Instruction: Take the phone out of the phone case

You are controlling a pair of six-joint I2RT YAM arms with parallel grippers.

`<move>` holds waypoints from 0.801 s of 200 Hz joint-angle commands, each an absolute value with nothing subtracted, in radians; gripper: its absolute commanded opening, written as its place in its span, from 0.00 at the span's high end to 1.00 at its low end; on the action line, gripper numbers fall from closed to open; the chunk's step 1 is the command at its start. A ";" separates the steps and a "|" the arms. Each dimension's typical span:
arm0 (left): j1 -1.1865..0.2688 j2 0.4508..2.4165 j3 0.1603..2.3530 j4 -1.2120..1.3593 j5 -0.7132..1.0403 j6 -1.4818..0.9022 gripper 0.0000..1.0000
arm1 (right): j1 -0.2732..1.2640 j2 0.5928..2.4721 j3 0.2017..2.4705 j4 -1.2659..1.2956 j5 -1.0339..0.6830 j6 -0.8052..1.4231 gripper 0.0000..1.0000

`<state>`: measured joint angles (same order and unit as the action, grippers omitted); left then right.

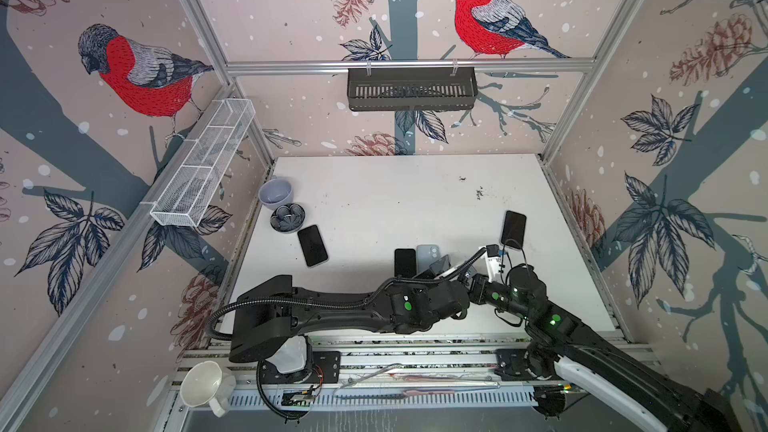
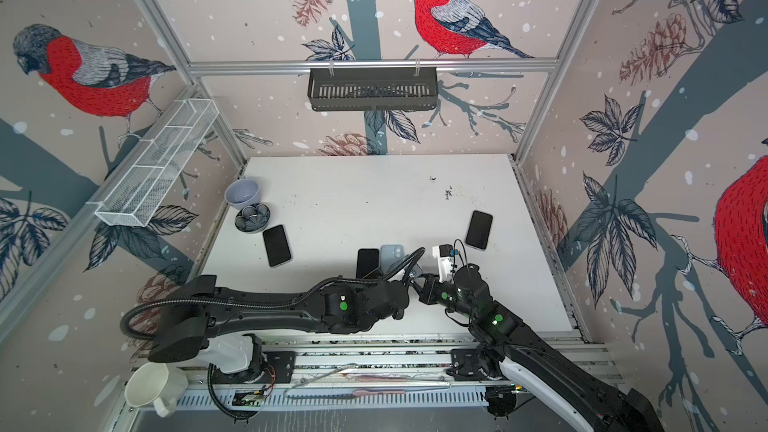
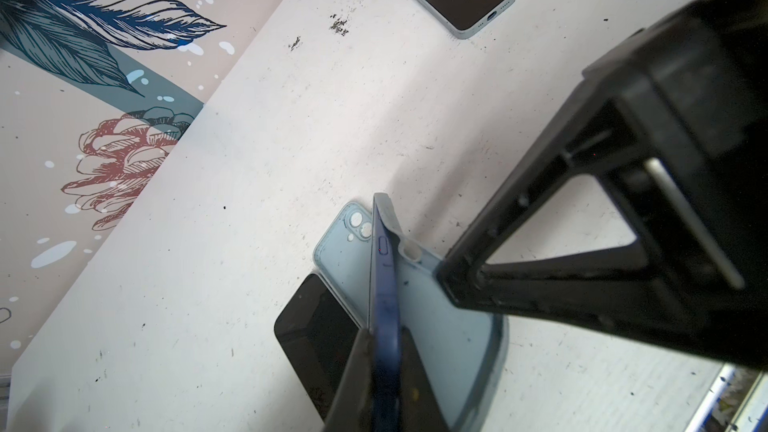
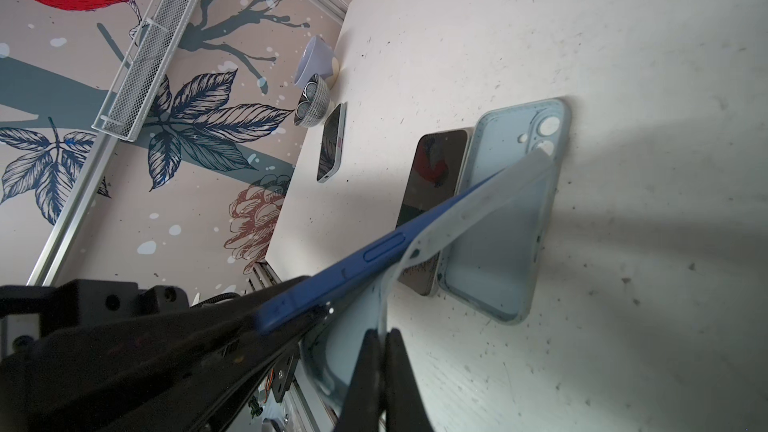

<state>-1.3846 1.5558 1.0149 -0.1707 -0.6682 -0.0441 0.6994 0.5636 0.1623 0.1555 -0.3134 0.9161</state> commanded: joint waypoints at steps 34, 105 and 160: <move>-1.405 1.515 1.018 -0.130 -0.733 -0.016 1.00 | 0.700 0.541 0.138 0.175 -0.297 0.952 1.00; -1.412 1.432 0.986 -0.107 -0.820 0.006 1.00 | 0.699 0.507 0.106 0.140 -0.278 0.965 1.00; -1.416 1.332 0.911 -0.054 -0.859 0.062 1.00 | 0.699 0.487 0.100 0.126 -0.270 0.971 1.00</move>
<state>-1.4143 1.3651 0.9287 -0.1230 -0.8093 0.0277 0.6979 0.4934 0.1001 0.1036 -0.2840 0.9653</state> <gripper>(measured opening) 0.110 0.058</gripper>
